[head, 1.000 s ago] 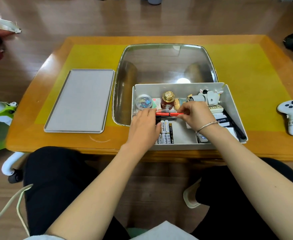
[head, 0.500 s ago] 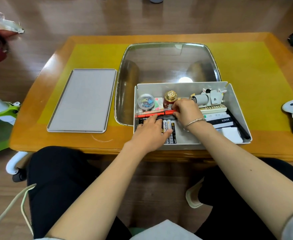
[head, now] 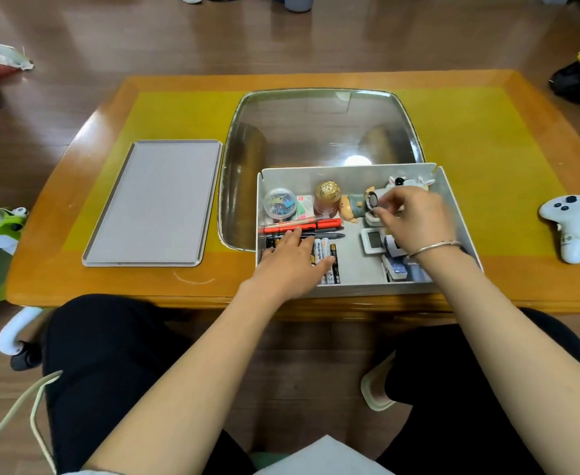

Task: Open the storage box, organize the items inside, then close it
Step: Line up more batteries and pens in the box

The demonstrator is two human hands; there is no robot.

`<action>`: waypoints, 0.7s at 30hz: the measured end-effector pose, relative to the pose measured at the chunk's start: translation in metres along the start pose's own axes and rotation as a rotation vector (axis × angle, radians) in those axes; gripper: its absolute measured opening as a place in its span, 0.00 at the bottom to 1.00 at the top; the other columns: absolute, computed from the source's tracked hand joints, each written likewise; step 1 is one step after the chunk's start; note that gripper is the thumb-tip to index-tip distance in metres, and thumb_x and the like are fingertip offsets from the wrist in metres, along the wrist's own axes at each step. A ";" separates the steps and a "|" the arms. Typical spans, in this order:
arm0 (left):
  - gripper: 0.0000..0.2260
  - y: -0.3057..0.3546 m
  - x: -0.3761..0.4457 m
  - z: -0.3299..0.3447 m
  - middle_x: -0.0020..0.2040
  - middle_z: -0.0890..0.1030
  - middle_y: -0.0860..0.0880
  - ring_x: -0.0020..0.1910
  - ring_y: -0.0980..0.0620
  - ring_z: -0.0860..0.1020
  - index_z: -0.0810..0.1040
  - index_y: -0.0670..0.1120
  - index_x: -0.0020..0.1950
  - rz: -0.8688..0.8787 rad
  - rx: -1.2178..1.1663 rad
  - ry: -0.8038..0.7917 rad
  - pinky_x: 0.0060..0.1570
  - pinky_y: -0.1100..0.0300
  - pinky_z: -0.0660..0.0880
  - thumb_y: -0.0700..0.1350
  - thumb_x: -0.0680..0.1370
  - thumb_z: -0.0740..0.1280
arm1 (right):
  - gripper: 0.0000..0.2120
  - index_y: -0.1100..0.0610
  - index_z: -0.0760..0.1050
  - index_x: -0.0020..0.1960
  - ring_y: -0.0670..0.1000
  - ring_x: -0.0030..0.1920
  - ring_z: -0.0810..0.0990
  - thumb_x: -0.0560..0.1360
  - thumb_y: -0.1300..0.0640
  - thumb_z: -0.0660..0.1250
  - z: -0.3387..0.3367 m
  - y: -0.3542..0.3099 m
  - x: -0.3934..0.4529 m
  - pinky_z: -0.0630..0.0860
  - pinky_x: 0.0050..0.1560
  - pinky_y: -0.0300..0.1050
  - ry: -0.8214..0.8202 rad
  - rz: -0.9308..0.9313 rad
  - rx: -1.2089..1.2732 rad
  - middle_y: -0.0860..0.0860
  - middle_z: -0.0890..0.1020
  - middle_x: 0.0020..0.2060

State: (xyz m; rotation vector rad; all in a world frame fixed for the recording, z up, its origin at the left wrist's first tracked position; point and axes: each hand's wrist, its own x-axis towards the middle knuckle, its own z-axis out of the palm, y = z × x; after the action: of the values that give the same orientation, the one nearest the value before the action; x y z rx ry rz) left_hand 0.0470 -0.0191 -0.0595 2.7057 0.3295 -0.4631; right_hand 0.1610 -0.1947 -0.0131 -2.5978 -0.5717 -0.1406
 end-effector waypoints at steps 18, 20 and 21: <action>0.35 -0.003 0.012 0.004 0.79 0.41 0.49 0.77 0.45 0.38 0.48 0.54 0.79 -0.041 0.007 -0.055 0.73 0.42 0.43 0.70 0.76 0.51 | 0.23 0.55 0.71 0.64 0.60 0.60 0.73 0.70 0.63 0.68 -0.031 0.069 -0.033 0.73 0.51 0.52 -0.124 0.368 -0.147 0.57 0.74 0.62; 0.36 -0.004 0.013 0.004 0.79 0.42 0.49 0.77 0.45 0.38 0.48 0.54 0.79 -0.039 0.008 -0.053 0.73 0.42 0.43 0.70 0.76 0.51 | 0.23 0.54 0.71 0.64 0.60 0.60 0.73 0.71 0.63 0.67 -0.030 0.066 -0.030 0.72 0.49 0.51 -0.114 0.357 -0.179 0.57 0.74 0.62; 0.36 -0.004 0.013 0.005 0.79 0.42 0.49 0.77 0.45 0.38 0.48 0.54 0.79 -0.039 0.008 -0.052 0.73 0.42 0.43 0.70 0.76 0.51 | 0.23 0.54 0.70 0.64 0.60 0.60 0.74 0.70 0.64 0.68 -0.030 0.065 -0.029 0.72 0.49 0.51 -0.122 0.349 -0.189 0.57 0.74 0.61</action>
State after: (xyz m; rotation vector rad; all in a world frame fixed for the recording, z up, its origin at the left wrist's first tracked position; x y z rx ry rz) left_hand 0.0564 -0.0154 -0.0696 2.6934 0.3667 -0.5461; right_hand 0.1619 -0.2710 -0.0201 -2.8581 -0.1432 0.0823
